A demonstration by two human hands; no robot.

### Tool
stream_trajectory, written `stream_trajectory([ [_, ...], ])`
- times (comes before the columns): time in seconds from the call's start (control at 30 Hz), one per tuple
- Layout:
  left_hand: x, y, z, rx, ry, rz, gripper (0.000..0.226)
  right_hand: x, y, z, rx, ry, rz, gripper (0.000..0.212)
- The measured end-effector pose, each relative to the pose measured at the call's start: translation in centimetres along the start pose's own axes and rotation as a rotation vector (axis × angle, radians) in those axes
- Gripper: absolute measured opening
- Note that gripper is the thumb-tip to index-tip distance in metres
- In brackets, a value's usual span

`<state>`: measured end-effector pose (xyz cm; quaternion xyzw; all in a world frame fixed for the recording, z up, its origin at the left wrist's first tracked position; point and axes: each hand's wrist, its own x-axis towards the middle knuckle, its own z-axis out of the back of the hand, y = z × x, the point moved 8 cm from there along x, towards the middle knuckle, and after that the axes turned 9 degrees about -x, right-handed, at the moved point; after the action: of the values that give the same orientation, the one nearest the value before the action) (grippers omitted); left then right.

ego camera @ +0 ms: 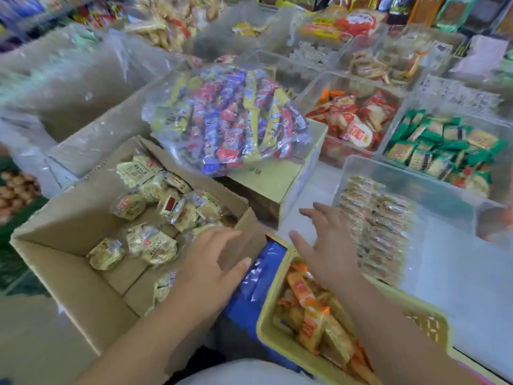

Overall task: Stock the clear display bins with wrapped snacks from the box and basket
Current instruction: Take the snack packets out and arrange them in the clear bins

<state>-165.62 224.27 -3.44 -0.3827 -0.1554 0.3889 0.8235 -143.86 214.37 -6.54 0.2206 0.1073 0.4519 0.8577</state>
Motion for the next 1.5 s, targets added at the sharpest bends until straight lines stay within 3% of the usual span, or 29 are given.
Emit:
stream_trajectory([
  [0.1, -0.7, 6.4, 5.1, 0.029, -0.052, 0.137, 0.049, -2.4, 8.5, -3.5, 0.019, 0.092, 0.152, 0.05],
  [0.2, -0.2, 12.8, 9.5, 0.129, 0.005, 0.285, 0.057, -3.8, 15.0, -7.0, -0.071, 0.151, 0.258, 0.051],
  [0.33, 2.0, 20.8, 14.6, 0.292, 0.164, 0.39, 0.067, -4.6, 21.0, -11.0, -0.175, 0.224, 0.303, 0.052],
  [0.47, 5.2, 27.2, 17.6, 0.403, 0.371, 0.467, 0.069, -4.4, 22.7, -13.7, -0.419, 0.265, 0.227, 0.058],
  [0.73, 8.7, 32.5, 14.9, 0.748, 0.799, 0.37, 0.055, -4.6, 22.2, -14.2, -0.545, 0.228, 0.119, 0.052],
  [0.83, 9.2, 33.8, 14.1, 0.763, 0.789, 0.379, 0.075, -4.6, 22.4, -14.2, -0.549, 0.199, 0.11, 0.046],
  [1.03, 9.5, 34.1, 13.6, 0.925, 0.787, 0.313, 0.091, -4.6, 22.2, -14.2, -0.516, 0.132, 0.102, 0.031],
  [1.23, 9.6, 33.0, 12.7, 1.203, 0.901, 0.139, 0.073, -4.5, 22.3, -14.4, -0.534, 0.129, 0.105, 0.032],
  [1.37, 9.3, 31.7, 13.0, 1.137, 1.016, 0.061, 0.034, -4.4, 22.2, -14.3, -0.532, 0.133, 0.099, 0.032],
  [1.5, 11.8, 30.1, 14.7, 0.657, 0.908, 0.129, 0.027, -4.4, 22.2, -14.5, -0.541, 0.158, 0.098, 0.036],
])
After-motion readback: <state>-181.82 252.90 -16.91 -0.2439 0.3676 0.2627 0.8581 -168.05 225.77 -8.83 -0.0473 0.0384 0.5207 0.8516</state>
